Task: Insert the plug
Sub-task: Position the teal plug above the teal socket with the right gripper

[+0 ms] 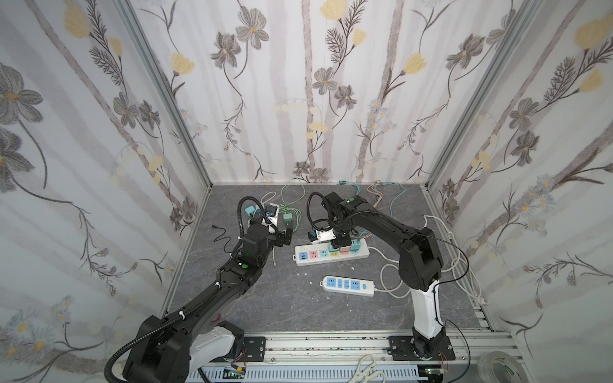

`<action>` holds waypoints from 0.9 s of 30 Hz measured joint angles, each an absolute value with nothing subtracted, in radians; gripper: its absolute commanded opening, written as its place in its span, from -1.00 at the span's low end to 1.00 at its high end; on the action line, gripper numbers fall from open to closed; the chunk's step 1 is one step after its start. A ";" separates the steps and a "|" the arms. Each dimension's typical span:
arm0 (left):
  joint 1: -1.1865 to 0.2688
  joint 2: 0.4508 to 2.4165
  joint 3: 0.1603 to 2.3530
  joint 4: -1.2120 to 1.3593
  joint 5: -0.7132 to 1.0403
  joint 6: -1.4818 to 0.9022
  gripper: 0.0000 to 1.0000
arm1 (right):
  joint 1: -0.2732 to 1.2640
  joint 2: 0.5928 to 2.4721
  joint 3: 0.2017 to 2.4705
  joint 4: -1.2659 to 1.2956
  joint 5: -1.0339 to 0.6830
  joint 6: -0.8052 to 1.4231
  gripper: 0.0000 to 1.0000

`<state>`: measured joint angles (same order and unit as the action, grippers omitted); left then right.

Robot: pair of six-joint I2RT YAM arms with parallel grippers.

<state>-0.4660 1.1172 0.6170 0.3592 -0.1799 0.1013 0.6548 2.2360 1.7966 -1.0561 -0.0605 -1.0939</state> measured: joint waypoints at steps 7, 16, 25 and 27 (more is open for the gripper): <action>-0.464 1.124 0.617 0.332 -0.180 0.102 1.00 | 0.655 2.226 1.785 -1.050 -0.041 -1.102 -1.00; -0.463 1.138 0.636 0.321 -0.179 0.114 1.00 | 0.667 2.256 1.779 -1.041 -0.017 -1.102 -1.00; -0.450 1.177 0.701 0.247 -0.157 0.108 1.00 | 0.662 2.274 1.768 -1.032 -0.022 -1.019 -0.97; -0.444 1.192 0.719 0.231 -0.152 0.105 1.00 | 0.663 2.268 1.765 -1.028 -0.017 -0.959 -0.92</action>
